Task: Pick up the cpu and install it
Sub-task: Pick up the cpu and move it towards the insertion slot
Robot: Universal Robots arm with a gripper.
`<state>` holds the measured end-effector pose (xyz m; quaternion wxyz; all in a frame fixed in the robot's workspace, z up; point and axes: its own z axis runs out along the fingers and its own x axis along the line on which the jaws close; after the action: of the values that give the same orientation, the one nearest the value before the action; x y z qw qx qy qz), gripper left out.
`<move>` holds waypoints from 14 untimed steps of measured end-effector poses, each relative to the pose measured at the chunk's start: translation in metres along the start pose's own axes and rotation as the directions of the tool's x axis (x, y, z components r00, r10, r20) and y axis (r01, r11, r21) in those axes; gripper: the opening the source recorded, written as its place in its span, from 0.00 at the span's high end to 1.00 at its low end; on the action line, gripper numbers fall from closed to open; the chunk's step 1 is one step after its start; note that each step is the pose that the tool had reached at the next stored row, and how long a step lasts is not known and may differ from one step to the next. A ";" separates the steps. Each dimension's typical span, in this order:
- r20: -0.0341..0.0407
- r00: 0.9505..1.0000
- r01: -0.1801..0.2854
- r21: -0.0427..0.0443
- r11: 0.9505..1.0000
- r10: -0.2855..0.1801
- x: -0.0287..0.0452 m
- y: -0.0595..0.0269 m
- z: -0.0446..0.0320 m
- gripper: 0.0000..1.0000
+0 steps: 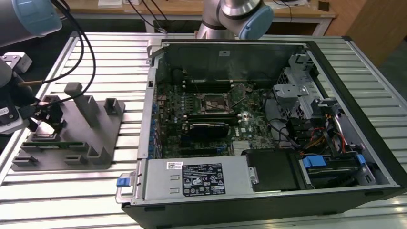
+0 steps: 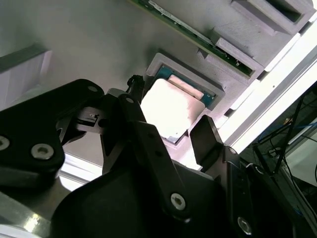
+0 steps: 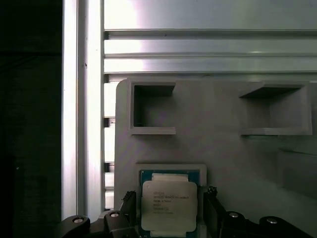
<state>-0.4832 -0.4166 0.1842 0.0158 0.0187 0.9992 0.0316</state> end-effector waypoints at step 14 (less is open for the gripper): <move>-0.001 1.000 0.017 -0.001 1.000 -0.017 0.0006 -0.0002 0.0026 0.35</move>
<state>-0.4837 -0.4166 0.1816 0.0155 0.0103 0.9993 0.0317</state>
